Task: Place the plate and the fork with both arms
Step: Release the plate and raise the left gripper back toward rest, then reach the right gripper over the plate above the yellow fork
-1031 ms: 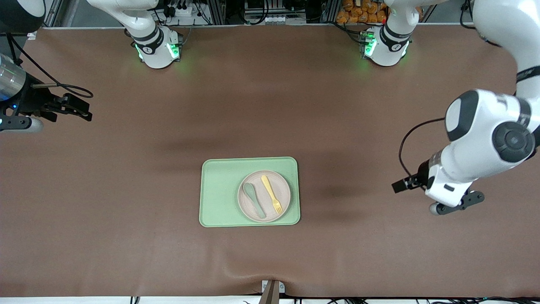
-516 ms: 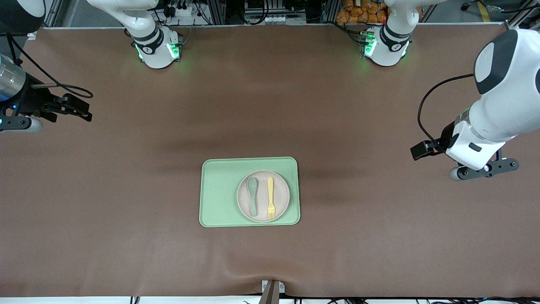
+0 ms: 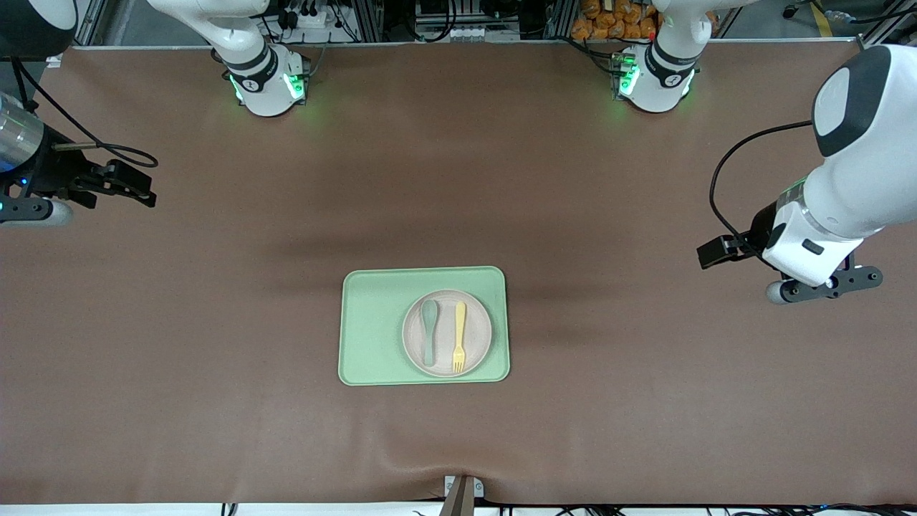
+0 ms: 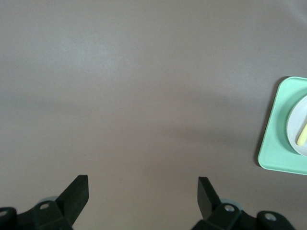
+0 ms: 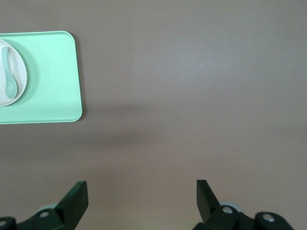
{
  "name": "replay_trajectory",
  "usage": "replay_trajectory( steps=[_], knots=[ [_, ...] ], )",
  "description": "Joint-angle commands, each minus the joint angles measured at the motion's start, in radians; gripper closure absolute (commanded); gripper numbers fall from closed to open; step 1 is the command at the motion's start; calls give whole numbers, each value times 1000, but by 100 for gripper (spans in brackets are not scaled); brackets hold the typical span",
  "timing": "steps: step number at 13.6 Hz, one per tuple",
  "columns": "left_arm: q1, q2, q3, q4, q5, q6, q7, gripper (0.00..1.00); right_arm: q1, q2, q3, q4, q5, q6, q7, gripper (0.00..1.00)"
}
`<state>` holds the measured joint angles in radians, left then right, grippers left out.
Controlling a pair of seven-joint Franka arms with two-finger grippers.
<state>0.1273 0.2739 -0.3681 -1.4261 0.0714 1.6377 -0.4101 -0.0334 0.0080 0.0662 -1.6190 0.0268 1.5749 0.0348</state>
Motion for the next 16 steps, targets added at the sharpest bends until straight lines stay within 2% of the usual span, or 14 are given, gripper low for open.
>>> replay_trajectory(
  steps=[1, 5, 8, 9, 12, 16],
  knots=[
    [17, -47, -12, -14, -28, -70, 25, 0, -3, 1, 3, -4, 15, 8, 2, 0],
    [17, -51, -14, -13, -24, -93, 66, 0, -3, 7, 3, -4, 15, 11, 2, 0],
    [20, -119, 1, -13, -13, -114, 236, 0, 9, 20, 3, -2, 16, 45, 4, 0],
    [44, -139, 17, -13, -12, -127, 311, 0, 33, 35, 3, -1, 33, 69, 7, 4],
    [103, -177, 18, -14, -12, -162, 416, 0, 107, 131, 3, 19, 64, 173, 65, 6],
    [124, -163, 26, -13, -13, -171, 442, 0, 242, 274, 1, 25, 67, 414, 247, 6]
  ],
)
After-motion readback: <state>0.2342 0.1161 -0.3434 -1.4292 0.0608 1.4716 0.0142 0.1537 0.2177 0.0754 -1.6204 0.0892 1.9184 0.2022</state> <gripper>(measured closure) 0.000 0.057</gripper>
